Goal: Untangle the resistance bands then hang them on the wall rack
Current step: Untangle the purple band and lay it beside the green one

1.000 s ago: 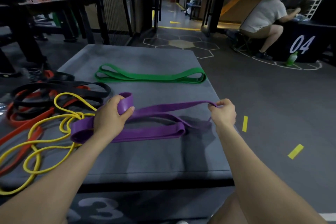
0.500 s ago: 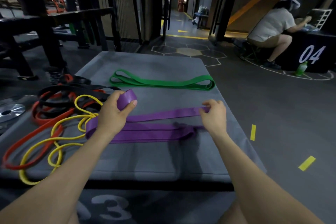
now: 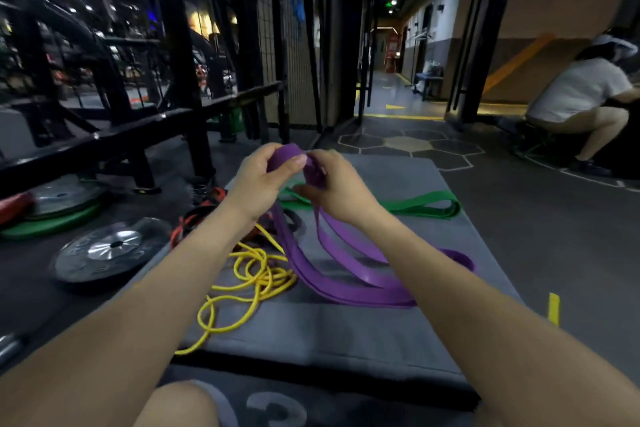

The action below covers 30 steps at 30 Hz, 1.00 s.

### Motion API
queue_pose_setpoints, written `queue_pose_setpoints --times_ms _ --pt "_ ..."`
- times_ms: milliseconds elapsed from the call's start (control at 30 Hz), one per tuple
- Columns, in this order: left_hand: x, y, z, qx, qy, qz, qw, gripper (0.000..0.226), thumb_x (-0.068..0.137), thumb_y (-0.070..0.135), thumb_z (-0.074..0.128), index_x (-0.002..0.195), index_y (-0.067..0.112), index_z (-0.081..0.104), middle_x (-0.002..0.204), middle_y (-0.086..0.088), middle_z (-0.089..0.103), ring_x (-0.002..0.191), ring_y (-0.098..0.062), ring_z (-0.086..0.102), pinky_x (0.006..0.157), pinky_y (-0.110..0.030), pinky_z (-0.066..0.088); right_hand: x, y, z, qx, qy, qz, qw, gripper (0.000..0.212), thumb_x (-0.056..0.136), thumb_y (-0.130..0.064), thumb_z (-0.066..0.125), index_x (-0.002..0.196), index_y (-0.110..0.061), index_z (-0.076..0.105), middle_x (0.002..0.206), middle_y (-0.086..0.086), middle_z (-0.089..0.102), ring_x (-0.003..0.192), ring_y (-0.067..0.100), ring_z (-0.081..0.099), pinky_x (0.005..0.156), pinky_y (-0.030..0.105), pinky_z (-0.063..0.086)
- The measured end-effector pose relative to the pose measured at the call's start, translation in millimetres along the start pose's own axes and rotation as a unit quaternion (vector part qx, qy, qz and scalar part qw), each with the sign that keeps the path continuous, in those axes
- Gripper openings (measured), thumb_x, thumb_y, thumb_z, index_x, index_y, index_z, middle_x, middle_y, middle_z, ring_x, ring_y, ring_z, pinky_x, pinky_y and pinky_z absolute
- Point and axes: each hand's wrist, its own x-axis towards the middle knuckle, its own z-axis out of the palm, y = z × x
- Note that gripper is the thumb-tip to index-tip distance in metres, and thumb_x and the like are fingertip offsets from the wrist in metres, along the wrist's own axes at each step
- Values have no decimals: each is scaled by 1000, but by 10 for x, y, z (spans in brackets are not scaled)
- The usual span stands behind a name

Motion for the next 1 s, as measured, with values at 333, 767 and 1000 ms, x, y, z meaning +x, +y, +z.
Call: queue_pose_setpoints --times_ms 333,767,1000 --pt "340 851 83 -81 -64 -2 995 7 91 17 55 87 14 60 71 6 61 62 -1 52 65 -19 39 367 -415 -1102 -106 77 -26 991 15 79 -14 62 93 -9 60 87 4 53 80 22 52 66 30 38" --pt "775 1595 258 -153 -93 -53 982 19 92 31 52 89 14 57 70 5 46 65 -8 41 67 -22 39 831 -730 -1951 -74 91 -33 993 18 86 -12 59 103 -12 65 77 -2 59 60 3 49 52 13 37" --pt "914 1567 111 -95 -110 -52 988 10 92 23 52 89 18 60 78 4 56 73 -10 52 75 -28 45 1063 -753 -1985 -31 86 -29 995 15 85 -17 65 99 -15 71 71 -4 62 58 2 51 45 3 37"
